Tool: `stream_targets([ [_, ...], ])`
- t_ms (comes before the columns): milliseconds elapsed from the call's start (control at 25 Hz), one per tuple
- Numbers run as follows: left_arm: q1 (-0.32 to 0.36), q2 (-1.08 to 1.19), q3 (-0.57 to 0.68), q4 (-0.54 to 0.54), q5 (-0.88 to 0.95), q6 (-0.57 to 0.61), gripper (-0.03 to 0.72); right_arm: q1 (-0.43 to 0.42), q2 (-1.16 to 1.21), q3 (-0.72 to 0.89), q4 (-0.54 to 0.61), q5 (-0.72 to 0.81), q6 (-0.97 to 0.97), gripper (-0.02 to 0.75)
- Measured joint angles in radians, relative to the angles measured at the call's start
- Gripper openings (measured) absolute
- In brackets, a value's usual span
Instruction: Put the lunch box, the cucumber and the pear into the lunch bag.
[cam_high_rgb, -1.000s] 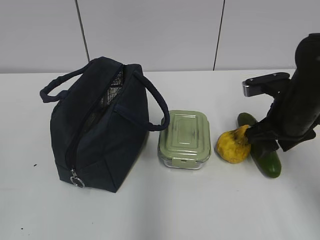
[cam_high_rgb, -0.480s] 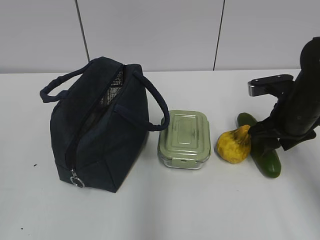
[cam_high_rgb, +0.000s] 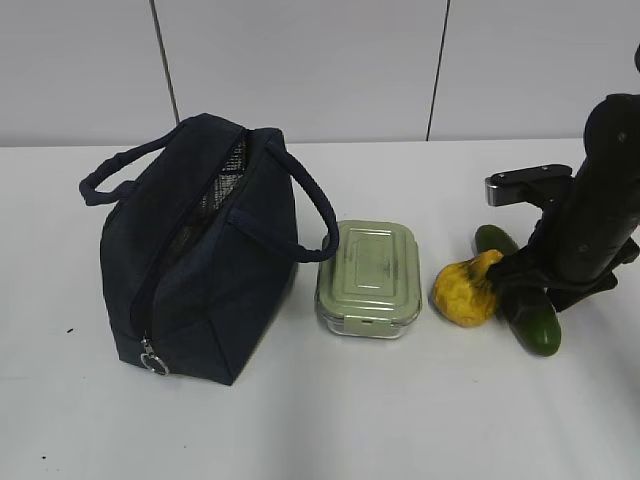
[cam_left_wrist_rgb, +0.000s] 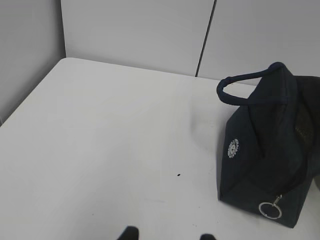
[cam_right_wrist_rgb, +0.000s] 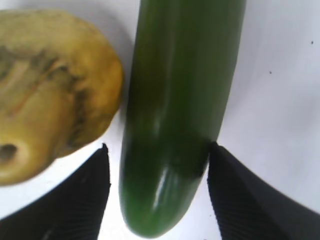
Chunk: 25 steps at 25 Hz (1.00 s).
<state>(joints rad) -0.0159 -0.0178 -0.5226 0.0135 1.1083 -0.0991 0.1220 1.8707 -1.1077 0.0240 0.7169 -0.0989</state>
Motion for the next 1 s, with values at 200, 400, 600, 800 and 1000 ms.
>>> stream_targets([
  [200,0.000,0.000,0.000,-0.002,0.000,0.000,0.242,0.000,0.029,-0.002,-0.002,-0.005,0.000,0.498],
  [400,0.000,0.000,0.000,-0.002,0.000,0.000,0.243,0.000,0.046,-0.009,-0.017,-0.009,0.000,0.502],
  [600,0.000,0.000,0.000,-0.003,0.000,0.000,0.243,0.000,0.046,-0.009,-0.031,-0.017,0.000,0.419],
  [800,0.000,0.000,0.000,-0.003,-0.001,0.000,0.243,0.000,0.046,-0.011,-0.040,-0.021,0.000,0.386],
  [1000,0.000,0.000,-0.003,-0.003,-0.001,0.014,0.243,0.000,0.046,-0.011,-0.061,-0.021,0.018,0.383],
])
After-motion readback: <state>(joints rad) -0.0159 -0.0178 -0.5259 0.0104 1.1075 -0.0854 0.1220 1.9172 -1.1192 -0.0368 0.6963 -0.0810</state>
